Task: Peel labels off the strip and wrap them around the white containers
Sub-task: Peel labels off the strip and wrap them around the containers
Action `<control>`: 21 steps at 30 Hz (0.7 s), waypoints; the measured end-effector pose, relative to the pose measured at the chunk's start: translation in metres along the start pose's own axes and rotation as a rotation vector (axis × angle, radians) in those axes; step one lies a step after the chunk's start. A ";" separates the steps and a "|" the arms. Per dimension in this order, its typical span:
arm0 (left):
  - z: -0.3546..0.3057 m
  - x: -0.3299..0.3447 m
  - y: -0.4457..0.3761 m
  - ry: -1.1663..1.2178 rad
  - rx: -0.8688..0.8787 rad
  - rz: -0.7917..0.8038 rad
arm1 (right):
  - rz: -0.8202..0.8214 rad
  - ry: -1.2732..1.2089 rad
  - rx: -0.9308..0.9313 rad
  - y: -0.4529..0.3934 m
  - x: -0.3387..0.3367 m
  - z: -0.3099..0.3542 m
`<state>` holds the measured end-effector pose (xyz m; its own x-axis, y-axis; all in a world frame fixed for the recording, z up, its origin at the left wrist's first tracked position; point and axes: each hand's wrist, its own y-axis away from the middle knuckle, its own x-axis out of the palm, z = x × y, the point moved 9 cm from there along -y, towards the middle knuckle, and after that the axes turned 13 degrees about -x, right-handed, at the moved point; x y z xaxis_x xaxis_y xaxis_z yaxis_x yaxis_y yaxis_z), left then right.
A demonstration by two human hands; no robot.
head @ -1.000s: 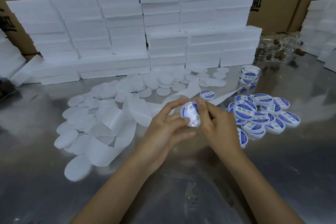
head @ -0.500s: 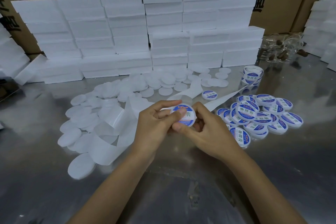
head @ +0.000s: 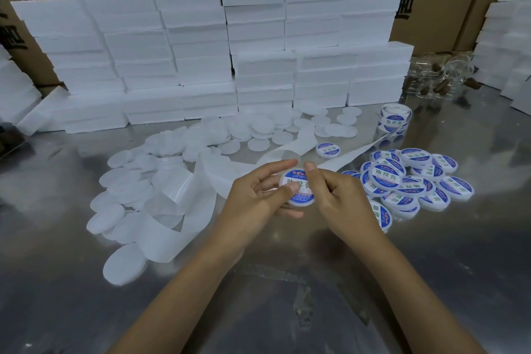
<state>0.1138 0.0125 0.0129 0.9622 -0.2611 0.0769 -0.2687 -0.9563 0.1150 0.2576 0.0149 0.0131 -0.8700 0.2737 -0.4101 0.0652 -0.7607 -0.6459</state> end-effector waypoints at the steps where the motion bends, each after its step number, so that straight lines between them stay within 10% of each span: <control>1: 0.001 -0.002 0.000 -0.002 -0.010 -0.026 | 0.001 -0.007 0.012 0.000 0.000 -0.002; 15: 0.003 -0.018 -0.006 -0.189 0.022 -0.193 | -0.339 0.726 0.630 0.038 -0.133 -0.082; 21: -0.018 -0.036 -0.018 -0.210 0.113 -0.281 | -0.294 0.665 0.354 0.016 -0.089 -0.040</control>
<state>0.0831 0.0417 0.0256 0.9890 0.0035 -0.1481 0.0023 -1.0000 -0.0084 0.3559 0.0018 0.0132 -0.3477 0.6995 -0.6244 -0.3766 -0.7140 -0.5902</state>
